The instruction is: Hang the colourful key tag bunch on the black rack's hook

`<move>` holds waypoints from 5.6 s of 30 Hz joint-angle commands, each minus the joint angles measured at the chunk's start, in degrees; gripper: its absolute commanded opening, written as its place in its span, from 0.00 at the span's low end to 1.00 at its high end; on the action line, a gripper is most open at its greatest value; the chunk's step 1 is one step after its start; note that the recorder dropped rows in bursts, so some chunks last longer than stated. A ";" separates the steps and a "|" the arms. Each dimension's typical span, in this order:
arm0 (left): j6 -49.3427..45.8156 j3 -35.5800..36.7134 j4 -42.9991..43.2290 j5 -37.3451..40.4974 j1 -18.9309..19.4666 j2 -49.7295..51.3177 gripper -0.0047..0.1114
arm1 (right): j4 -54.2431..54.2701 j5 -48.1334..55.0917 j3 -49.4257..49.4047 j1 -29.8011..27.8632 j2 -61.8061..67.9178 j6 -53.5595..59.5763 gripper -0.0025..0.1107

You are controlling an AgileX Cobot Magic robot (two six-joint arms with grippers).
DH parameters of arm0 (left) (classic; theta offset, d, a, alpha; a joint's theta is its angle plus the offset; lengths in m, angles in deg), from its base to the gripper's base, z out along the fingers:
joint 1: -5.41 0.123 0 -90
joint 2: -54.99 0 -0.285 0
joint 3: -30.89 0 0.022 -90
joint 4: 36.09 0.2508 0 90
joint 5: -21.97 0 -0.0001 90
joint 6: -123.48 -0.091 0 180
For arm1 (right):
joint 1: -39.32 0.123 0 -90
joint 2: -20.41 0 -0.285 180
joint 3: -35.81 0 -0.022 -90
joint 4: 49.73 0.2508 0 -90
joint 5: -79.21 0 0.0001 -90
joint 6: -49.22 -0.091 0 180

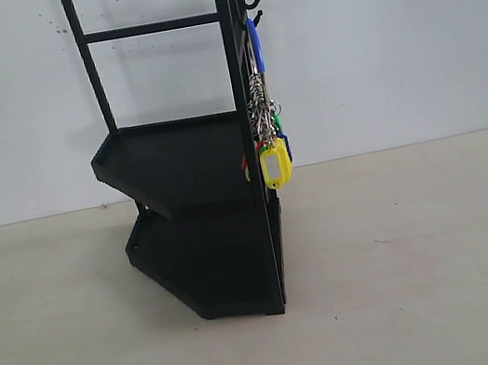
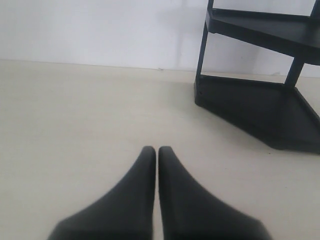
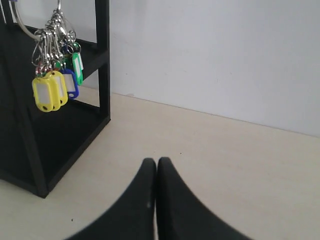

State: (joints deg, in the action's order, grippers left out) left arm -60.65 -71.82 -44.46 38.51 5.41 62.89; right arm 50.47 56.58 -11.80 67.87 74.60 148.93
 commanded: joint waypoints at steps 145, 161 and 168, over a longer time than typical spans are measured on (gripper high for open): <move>-0.20 -0.08 0.28 -0.24 -0.04 -0.12 0.08 | -91.77 42.81 -29.60 -30.24 -46.41 -100.03 0.02; -0.20 -0.08 0.28 -0.24 -0.04 -0.12 0.08 | -91.77 41.63 -29.60 -30.24 -46.41 -100.03 0.02; -0.20 -0.08 0.28 -0.24 -0.04 -0.12 0.08 | -91.77 41.63 -29.60 -30.24 -46.41 -100.03 0.02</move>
State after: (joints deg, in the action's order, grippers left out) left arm -60.65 -71.82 -44.46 38.51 5.41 62.89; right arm -41.40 99.01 -41.39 37.74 28.54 48.76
